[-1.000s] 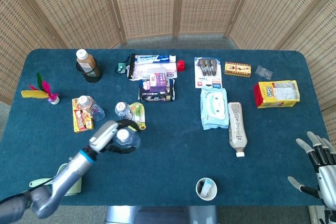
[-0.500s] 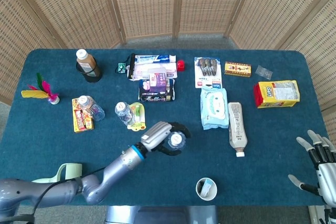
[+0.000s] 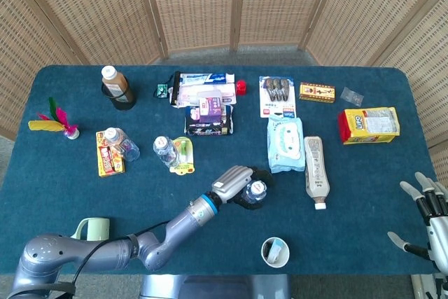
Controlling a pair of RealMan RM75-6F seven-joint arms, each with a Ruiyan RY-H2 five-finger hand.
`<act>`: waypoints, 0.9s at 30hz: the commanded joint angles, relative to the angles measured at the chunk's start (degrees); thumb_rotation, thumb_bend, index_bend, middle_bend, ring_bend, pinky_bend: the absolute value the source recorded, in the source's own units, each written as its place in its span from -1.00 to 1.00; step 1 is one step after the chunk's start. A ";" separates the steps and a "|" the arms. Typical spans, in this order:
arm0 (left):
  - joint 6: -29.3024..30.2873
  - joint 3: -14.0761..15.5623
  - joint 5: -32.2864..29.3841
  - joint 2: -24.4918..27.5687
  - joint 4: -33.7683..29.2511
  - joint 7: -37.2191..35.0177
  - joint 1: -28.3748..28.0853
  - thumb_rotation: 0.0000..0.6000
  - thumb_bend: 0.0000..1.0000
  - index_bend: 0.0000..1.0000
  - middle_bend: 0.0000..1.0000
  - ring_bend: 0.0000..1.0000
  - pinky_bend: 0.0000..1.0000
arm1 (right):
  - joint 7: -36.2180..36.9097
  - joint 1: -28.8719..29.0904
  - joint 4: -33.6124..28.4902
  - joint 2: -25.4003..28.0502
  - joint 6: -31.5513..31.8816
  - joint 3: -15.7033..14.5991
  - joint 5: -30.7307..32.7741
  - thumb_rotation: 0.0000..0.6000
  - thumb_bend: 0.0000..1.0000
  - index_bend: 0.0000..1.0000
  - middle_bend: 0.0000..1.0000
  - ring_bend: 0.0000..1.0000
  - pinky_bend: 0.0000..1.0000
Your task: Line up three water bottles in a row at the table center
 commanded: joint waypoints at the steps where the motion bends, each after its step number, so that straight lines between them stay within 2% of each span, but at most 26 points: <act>1: 1.47 0.63 1.62 1.05 -0.42 -1.16 0.50 1.00 -0.55 -0.49 -0.67 -0.83 -0.61 | -0.01 0.06 0.04 -0.03 -0.15 -0.03 0.00 1.00 -1.00 -0.70 -0.95 -1.00 -1.00; 2: 2.11 0.67 1.93 1.28 -0.52 -1.60 0.78 1.00 -0.56 -0.62 -0.81 -0.94 -0.68 | -0.07 0.10 0.03 -0.04 -0.23 -0.04 0.00 1.00 -1.00 -0.70 -0.95 -1.00 -1.00; 3: 2.53 0.67 2.09 1.53 -0.69 -2.12 1.00 1.00 -0.57 -0.69 -0.86 -0.98 -0.71 | -0.13 0.12 0.02 -0.06 -0.29 -0.05 -0.01 1.00 -1.00 -0.70 -0.95 -1.00 -1.00; 5: 2.88 0.73 2.31 2.60 -1.47 -3.18 1.40 1.00 -0.58 -0.81 -0.91 -1.00 -0.73 | -0.47 0.15 -0.05 -0.12 -0.34 -0.06 -0.09 1.00 -1.00 -0.70 -0.95 -1.00 -1.00; 7: 2.94 0.94 2.51 3.59 -2.25 -3.68 1.62 1.00 -0.59 -0.85 -0.91 -1.00 -0.73 | -0.72 0.15 -0.16 -0.17 -0.36 -0.11 -0.18 1.00 -1.00 -0.70 -0.95 -1.00 -1.00; 22: 5.92 1.19 5.07 9.89 -9.97 -7.31 3.21 1.00 -0.65 -0.91 -0.95 -1.00 -0.73 | -2.26 0.16 -0.58 -0.44 -0.47 -0.31 -0.59 1.00 -1.00 -0.68 -0.95 -1.00 -1.00; 27: 7.06 0.64 5.73 14.47 -14.89 -7.98 4.20 1.00 -0.65 -0.91 -0.95 -1.00 -0.73 | -2.49 0.27 -0.62 -0.49 -0.77 -0.39 -0.61 1.00 -1.00 -0.68 -0.95 -1.00 -1.00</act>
